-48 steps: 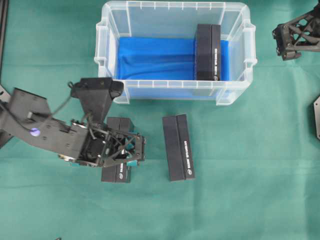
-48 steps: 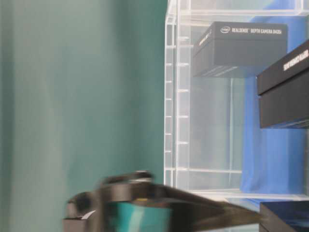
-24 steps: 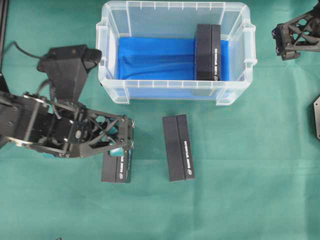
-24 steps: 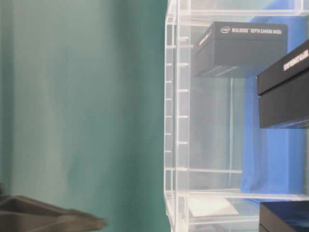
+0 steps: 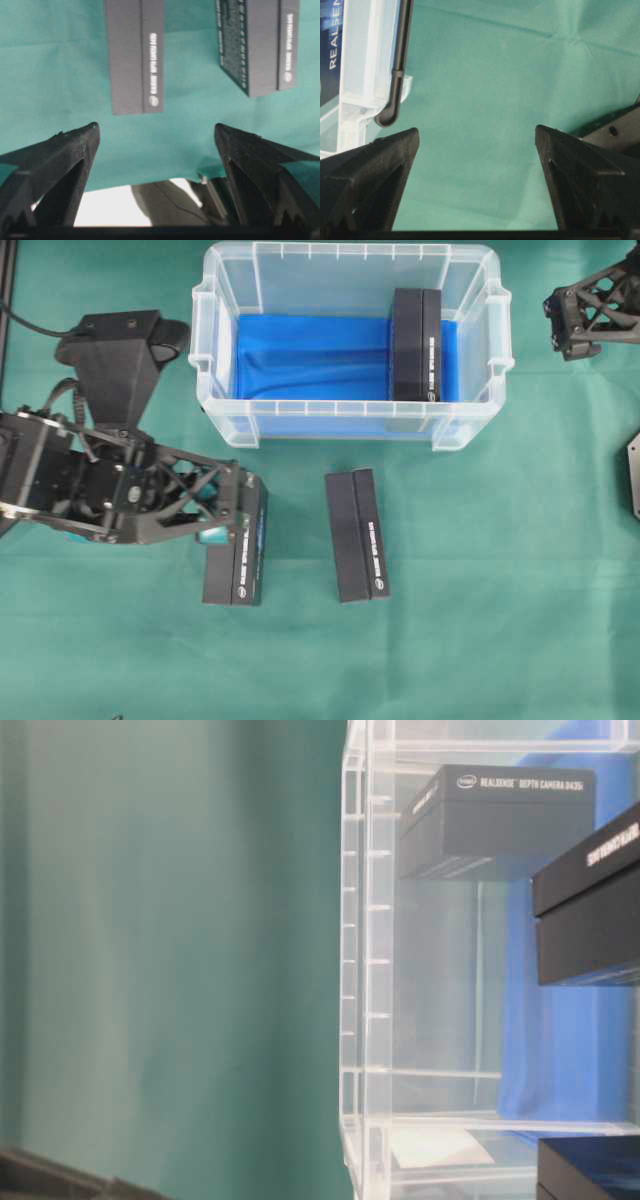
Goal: Take out the box from the case.
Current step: 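Open the left gripper and withdraw it to the upper left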
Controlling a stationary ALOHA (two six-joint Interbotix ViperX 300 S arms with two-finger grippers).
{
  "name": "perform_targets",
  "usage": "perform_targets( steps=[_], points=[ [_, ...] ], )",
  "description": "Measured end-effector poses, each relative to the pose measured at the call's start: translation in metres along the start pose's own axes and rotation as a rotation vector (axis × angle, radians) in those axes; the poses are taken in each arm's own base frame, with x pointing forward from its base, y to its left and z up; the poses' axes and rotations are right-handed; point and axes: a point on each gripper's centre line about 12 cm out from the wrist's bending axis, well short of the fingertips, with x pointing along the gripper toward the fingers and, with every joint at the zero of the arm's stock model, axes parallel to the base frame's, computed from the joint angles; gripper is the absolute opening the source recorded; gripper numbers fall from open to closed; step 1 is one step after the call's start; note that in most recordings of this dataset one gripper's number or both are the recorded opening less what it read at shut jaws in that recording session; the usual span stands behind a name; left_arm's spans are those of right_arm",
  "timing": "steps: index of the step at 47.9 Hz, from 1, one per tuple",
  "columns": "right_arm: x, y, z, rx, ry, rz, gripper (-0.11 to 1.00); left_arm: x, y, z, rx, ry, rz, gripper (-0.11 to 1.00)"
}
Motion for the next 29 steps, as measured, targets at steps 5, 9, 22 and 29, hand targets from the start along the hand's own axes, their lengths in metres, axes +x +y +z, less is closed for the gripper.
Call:
perform_targets(
  steps=[5, 9, 22, 29],
  points=[
    [0.000, 0.000, 0.000, 0.000, -0.001, 0.001, 0.92, -0.003, 0.016, -0.005, 0.021, 0.006, 0.006, 1.00],
    [0.000, 0.000, 0.000, 0.000, -0.001, 0.001, 0.92, -0.007, 0.031, -0.008, 0.029, 0.011, 0.008, 1.00],
    [0.000, 0.000, 0.000, 0.000, 0.000, 0.000, 0.92, -0.022, 0.086, -0.012, 0.024, 0.022, 0.036, 1.00],
    [0.000, 0.000, 0.000, 0.004, -0.001, -0.001, 0.92, -0.026, 0.101, -0.007, 0.022, 0.025, 0.030, 1.00]
  ],
)
